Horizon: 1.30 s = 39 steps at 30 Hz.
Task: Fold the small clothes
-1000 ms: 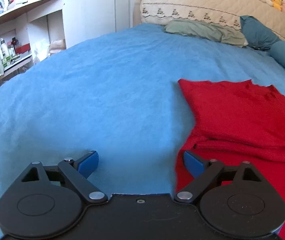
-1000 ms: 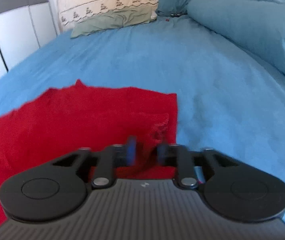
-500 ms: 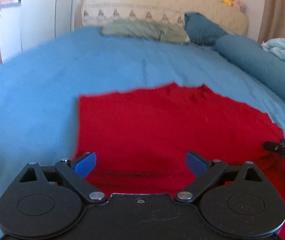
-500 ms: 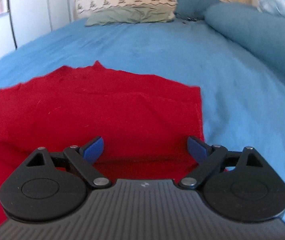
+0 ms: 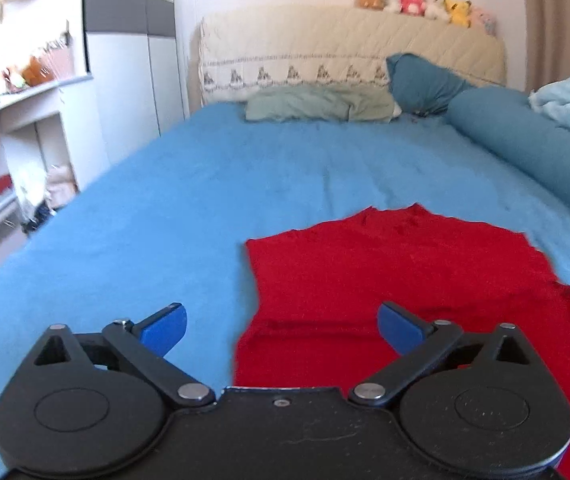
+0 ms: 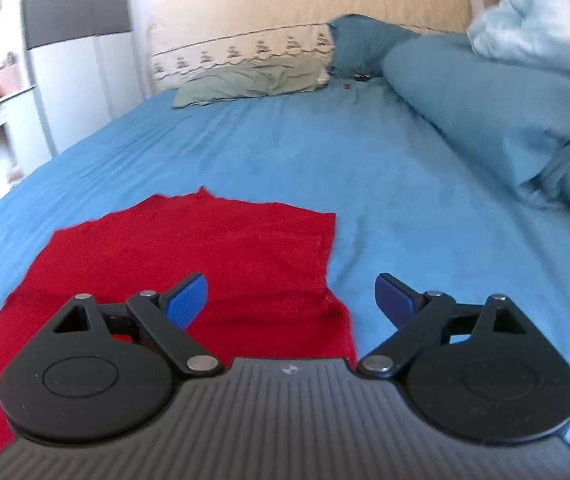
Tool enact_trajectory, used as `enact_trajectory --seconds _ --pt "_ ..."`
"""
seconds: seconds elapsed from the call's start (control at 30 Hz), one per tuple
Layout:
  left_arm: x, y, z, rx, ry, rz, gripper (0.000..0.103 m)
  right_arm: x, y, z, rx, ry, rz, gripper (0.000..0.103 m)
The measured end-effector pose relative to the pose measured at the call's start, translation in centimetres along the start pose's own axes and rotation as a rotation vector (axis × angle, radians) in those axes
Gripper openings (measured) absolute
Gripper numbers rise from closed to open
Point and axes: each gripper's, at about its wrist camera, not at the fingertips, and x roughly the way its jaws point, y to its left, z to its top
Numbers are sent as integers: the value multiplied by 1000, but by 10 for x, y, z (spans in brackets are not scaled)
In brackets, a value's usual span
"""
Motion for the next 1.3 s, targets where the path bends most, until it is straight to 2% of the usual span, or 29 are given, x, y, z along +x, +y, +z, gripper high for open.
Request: enact_trajectory --seconds 0.17,0.3,0.37,0.43,0.53,0.6,0.73,0.8,1.07,1.13,1.2,1.3 --pt "-74 9 -36 -5 85 -80 103 -85 -14 -18 13 56 42 103" --pt "-94 3 -67 -22 177 -117 103 -125 -18 -54 35 122 54 103" --pt "-103 7 -88 -75 221 -140 103 -134 -16 -77 25 165 36 103" --pt "-107 14 -108 -142 258 -165 101 -139 -17 -102 42 206 24 103" --pt "-106 17 -130 -196 273 -135 97 -142 -13 -135 43 250 -29 102" --pt "-104 19 -141 -215 284 -120 92 -141 -10 -153 59 277 -54 91" --pt "-98 17 -155 -191 306 -117 79 -141 -2 -181 85 289 -65 85" --pt "-97 16 -159 -175 303 -111 74 -138 -1 -187 87 289 -63 80" --pt "-100 12 -173 -115 268 -78 59 -128 13 -195 10 290 -88 72" --pt "-100 10 -173 -107 267 -80 55 -127 16 -197 0 289 -83 65" --pt "-100 8 -172 -101 267 -89 48 -126 20 -197 -10 285 -76 53" --pt "-100 6 -173 -91 271 -98 43 -126 27 -199 -39 272 -76 45"
